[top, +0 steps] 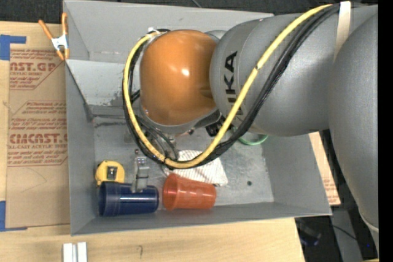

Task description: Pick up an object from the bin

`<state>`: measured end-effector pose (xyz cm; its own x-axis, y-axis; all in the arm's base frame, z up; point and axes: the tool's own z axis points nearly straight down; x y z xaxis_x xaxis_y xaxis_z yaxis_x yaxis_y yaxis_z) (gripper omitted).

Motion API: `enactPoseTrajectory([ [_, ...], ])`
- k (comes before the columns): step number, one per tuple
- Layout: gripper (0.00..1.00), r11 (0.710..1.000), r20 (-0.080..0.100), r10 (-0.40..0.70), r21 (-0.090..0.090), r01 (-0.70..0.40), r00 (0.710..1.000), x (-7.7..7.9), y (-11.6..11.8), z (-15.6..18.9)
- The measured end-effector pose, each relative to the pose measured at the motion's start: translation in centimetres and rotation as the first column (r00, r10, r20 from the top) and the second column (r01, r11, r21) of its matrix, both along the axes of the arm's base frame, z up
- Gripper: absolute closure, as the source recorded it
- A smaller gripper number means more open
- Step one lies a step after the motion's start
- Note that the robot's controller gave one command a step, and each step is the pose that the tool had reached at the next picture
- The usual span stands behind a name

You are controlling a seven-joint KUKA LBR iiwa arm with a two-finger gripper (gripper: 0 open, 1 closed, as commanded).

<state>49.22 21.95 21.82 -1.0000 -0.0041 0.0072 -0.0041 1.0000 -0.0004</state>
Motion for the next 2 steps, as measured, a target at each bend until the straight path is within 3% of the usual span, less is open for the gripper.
enactPoseTrajectory([
  [1,0.0,1.0,0.008,-0.003,0.002,0.003,1.0,0.2,-0.1,0.5],
  [2,0.0,0.997,0.012,-0.083,0.004,0.083,0.996,0.7,-1.2,-3.0],
])
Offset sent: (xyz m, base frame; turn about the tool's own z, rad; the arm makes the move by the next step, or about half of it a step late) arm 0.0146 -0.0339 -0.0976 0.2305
